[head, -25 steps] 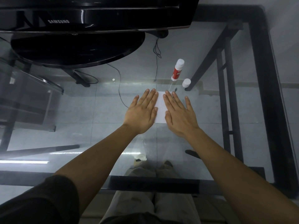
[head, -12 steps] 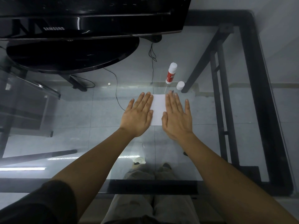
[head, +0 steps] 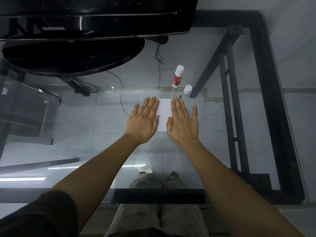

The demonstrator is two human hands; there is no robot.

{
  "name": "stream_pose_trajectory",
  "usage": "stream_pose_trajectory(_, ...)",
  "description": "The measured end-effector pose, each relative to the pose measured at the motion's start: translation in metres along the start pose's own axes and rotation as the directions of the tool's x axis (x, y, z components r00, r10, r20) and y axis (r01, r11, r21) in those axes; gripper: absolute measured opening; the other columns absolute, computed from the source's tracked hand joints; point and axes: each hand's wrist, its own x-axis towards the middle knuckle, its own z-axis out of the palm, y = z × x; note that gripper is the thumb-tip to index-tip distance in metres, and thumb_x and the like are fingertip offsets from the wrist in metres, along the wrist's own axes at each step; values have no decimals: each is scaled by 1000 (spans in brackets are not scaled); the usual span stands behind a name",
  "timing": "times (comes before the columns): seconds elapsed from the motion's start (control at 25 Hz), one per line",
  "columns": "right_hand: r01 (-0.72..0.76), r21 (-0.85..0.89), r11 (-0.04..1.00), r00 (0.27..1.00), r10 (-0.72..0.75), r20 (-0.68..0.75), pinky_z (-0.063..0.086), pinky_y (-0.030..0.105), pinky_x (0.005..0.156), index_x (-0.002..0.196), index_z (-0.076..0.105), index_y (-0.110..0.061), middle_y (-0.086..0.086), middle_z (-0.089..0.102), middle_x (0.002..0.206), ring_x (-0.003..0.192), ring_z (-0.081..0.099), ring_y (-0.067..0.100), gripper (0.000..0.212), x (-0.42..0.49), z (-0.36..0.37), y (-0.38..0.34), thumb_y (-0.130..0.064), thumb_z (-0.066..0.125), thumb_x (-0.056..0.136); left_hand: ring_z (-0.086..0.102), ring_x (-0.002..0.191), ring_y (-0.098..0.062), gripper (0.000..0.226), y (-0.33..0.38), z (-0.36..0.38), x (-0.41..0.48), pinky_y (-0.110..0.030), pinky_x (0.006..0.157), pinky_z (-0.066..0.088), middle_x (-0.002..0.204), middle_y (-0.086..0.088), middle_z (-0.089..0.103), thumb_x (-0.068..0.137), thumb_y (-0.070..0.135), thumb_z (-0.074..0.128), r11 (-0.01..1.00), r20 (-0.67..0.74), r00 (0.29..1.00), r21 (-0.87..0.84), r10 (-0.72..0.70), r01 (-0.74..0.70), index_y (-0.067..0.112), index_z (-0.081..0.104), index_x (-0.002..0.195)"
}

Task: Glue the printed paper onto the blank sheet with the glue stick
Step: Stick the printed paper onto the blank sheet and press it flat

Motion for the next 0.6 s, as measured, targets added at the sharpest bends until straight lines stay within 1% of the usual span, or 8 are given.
stream_pose_trajectory(0.08,-5,20,1000,1000,5,-10,-20,44,106,144,-11,-12,5,-3,157,143,-7,21,60,-1,-1,2,-37,14,95,-8,142,-11,57,0,-1,0,-34,114,-6,158,-2,4,97,41,7,1000,11,1000,1,-3,3,15,1,147)
stream_pose_trajectory(0.2,109,73,991,994,-109,-2,-15,44,109,145,-8,-15,3,-2,157,143,-7,18,58,2,-1,7,-35,16,96,-16,138,-11,57,1,-2,1,-34,113,-10,158,-2,-2,97,41,8,1000,40,999,11,-11,10,16,-4,147)
stream_pose_trajectory(0.28,128,111,986,992,-129,5,-11,43,111,146,-3,-16,1,0,157,143,-7,16,57,4,0,9,-34,18,96,-22,137,-13,57,3,-4,0,-37,111,-15,157,-1,-10,97,42,6,999,43,999,27,-26,25,18,-9,146)
stream_pose_trajectory(0.36,120,132,984,993,-120,-7,-9,42,112,146,-2,-16,0,0,157,141,-11,13,57,3,3,9,-33,19,96,-30,135,-14,56,4,-6,-3,-40,106,-24,152,3,-22,95,44,3,995,7,996,28,-92,92,20,-16,143)
stream_pose_trajectory(0.44,118,138,983,993,-118,-10,-7,42,112,146,-1,-17,0,0,157,138,-14,11,57,3,5,9,-33,20,96,-37,132,-12,56,10,-8,-12,-39,101,-32,146,9,-32,92,48,-5,986,-12,986,-12,-167,167,24,-22,140)
stream_pose_trajectory(0.52,122,123,985,992,-122,-7,-6,42,112,146,-2,-17,0,0,157,137,-15,11,57,3,7,10,-34,19,96,-39,131,-11,55,22,-7,-21,-39,100,-35,142,14,-36,90,50,-10,988,30,988,-20,-151,152,28,-26,138)
stream_pose_trajectory(0.6,134,102,986,991,-134,0,-6,43,112,146,-3,-17,1,-1,157,138,-15,13,58,3,6,11,-36,19,95,-40,131,-13,55,31,-2,-21,-44,100,-33,142,15,-37,90,52,-10,995,75,992,22,-102,101,31,-28,137)
